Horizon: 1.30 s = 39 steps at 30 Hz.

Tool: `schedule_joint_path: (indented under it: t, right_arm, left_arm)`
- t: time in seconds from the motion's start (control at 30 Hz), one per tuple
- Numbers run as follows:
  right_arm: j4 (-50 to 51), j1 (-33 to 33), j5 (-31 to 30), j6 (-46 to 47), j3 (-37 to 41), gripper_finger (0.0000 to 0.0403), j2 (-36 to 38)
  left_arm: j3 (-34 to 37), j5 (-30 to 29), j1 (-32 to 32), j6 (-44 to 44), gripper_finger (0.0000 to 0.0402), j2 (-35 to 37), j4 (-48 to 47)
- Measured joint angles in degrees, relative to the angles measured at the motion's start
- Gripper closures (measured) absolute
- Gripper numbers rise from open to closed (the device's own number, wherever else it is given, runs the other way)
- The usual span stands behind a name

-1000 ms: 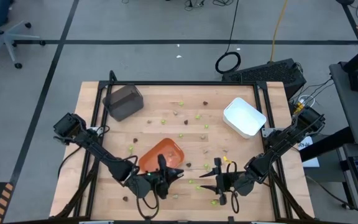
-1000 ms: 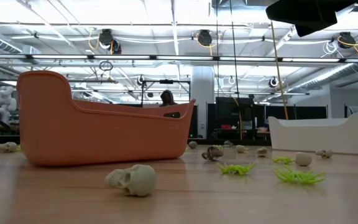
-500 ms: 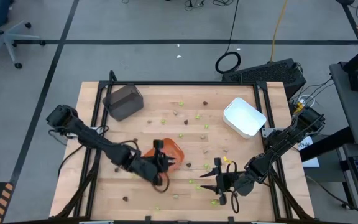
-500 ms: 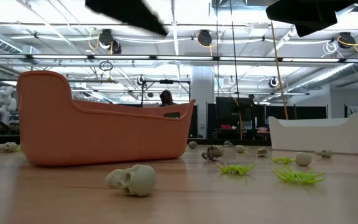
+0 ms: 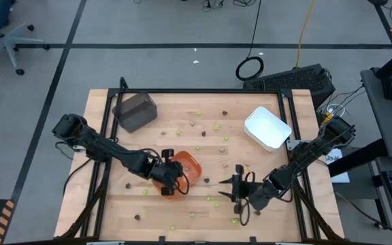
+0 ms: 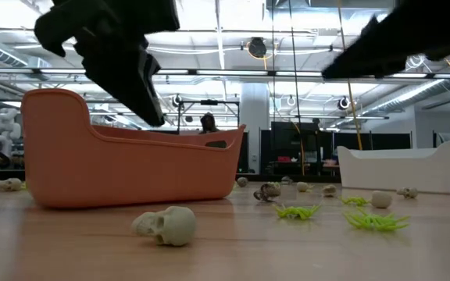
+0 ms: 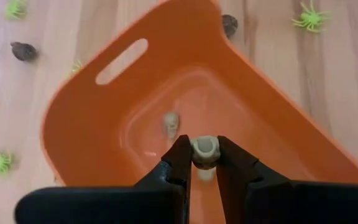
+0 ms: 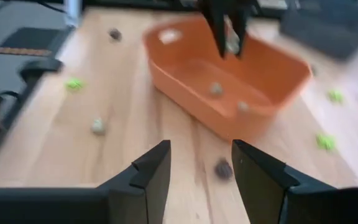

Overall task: Sort Halloween decoration
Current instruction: Put the small white skull toy into the orange bin

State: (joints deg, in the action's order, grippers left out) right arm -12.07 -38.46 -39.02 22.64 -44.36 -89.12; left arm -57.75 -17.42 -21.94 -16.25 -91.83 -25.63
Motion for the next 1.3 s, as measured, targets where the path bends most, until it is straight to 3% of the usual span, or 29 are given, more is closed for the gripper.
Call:
schedule_joint_path:
  t: [0.1, 0.23, 0.4, 0.53, 0.73, 1.03, 1.3]
  right_arm:
    - [4.3, 1.4, 0.7, 6.8, 0.0, 0.0248, 0.3]
    - [11.4, 3.9, 5.0, 13.7, 0.0, 0.0248, 0.5]
    - [22.1, 6.3, 7.7, 19.8, 0.0, 0.0248, 0.7]
    - [29.6, 6.7, 7.8, 21.3, 0.0, 0.0248, 0.7]
    - [41.3, 6.7, 9.5, 24.2, 0.0, 0.0248, 0.7]
    - [52.9, 6.5, 8.9, 27.5, 0.0, 0.0248, 0.7]
    - [56.5, 6.1, 11.9, 21.8, 0.0, 0.0248, 7.1]
  left_arm:
    - [0.1, 0.5, 0.3, -0.1, 0.0345, 0.0, -0.8]
    - [0.1, -0.1, 0.2, 0.0, 0.03, 0.0, -0.6]
    - [0.1, -6.0, 0.2, 0.0, 0.0229, 0.0, -0.5]
    - [0.1, -8.6, -0.7, -1.5, 0.0197, 0.0, -0.2]
    - [0.1, -11.9, -4.6, -4.5, 0.0192, 0.0, 2.8]
    - [0.1, -22.8, -11.3, -4.4, 0.0192, 0.0, 12.3]
    - [0.1, -24.1, -13.2, -4.4, 0.0192, 0.0, 13.8]
